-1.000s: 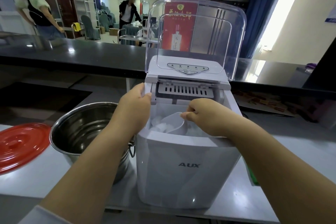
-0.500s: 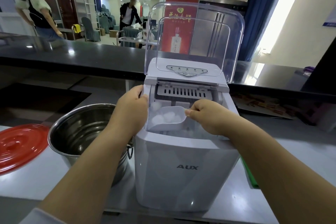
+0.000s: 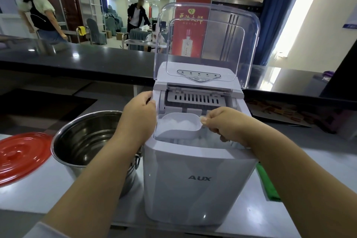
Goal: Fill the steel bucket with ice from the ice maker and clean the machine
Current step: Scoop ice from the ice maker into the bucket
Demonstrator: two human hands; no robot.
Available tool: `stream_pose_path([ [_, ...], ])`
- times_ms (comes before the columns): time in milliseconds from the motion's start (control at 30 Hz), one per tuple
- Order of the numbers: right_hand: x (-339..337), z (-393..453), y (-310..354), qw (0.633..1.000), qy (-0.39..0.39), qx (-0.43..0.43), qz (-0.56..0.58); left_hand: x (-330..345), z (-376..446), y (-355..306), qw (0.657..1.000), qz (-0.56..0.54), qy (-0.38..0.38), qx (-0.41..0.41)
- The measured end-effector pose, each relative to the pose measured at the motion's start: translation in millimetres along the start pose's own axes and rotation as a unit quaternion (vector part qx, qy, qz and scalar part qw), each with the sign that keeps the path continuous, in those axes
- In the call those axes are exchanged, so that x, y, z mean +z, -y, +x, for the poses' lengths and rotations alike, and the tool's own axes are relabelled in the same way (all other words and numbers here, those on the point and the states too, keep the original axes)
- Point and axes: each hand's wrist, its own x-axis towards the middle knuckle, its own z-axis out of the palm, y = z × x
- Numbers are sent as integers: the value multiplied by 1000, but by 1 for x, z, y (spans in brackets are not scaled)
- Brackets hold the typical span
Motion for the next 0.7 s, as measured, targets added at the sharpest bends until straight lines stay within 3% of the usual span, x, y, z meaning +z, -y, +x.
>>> stream_pose_path([
  [300, 2, 12, -8, 992, -25, 60, 107, -1, 0, 2, 999, 3, -37, -11],
  [500, 3, 15, -8, 992, -26, 64, 109, -1, 1, 4, 999, -1, -42, -14],
  [700, 3, 11, -4, 968, -57, 83, 229, -1, 1, 5, 999, 6, -41, -14],
])
